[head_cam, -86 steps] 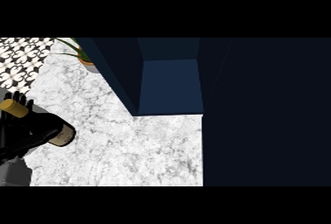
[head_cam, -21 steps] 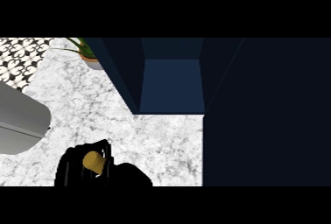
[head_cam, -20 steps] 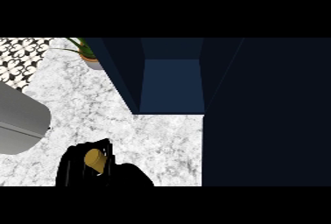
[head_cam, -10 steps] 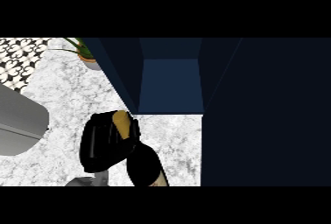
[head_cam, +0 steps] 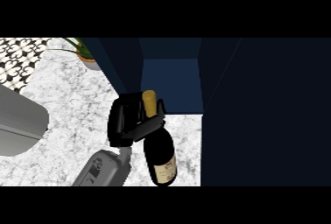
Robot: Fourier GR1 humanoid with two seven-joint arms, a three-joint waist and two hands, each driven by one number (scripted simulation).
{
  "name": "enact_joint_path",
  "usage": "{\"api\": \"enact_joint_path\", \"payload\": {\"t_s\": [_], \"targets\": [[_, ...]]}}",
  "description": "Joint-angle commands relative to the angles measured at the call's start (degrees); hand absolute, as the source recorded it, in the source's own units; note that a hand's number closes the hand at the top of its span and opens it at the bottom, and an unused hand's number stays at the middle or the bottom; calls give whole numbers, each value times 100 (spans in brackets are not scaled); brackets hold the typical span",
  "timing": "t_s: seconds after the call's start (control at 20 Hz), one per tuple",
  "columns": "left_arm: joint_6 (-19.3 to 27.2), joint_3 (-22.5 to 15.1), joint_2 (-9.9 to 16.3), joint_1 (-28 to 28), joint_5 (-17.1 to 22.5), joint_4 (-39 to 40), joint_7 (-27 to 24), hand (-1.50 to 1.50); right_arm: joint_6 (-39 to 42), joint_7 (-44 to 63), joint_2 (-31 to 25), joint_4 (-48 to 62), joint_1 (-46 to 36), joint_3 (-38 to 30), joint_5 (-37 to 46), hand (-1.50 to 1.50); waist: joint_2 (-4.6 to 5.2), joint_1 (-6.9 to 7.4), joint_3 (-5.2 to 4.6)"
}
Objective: Pick up the wine, place it into the cabinet and close the cabinet
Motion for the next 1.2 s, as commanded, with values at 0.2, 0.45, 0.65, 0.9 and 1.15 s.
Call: {"api": "enact_joint_path", "payload": {"t_s": [0.2, 0.45, 0.65, 0.9, 1.15], "targets": [[994, -823, -2, -366, 200, 146, 124, 150, -67, -103, 145, 270, -189, 180, 344, -150, -5, 27, 0], [871, -794, -2, -562, 976, 1420, -903, 150, 21, 257, -184, 47, -383, -344, -306, -150, 4, -3, -2], [989, -693, -2, -1023, 1201, 1978, -997, 150, 135, -360, 235, 304, 65, 191, 314, -150, 4, -6, -1], [530, -381, -2, -787, 1365, 2189, -1251, 150, 49, 107, -29, 152, -233, -247, -173, -150, 0, 20, -1], [297, -431, -2, -821, 1733, 2815, -1772, 150, 63, 295, -20, -209, -55, -210, -310, -150, 0, 8, -1]]}}
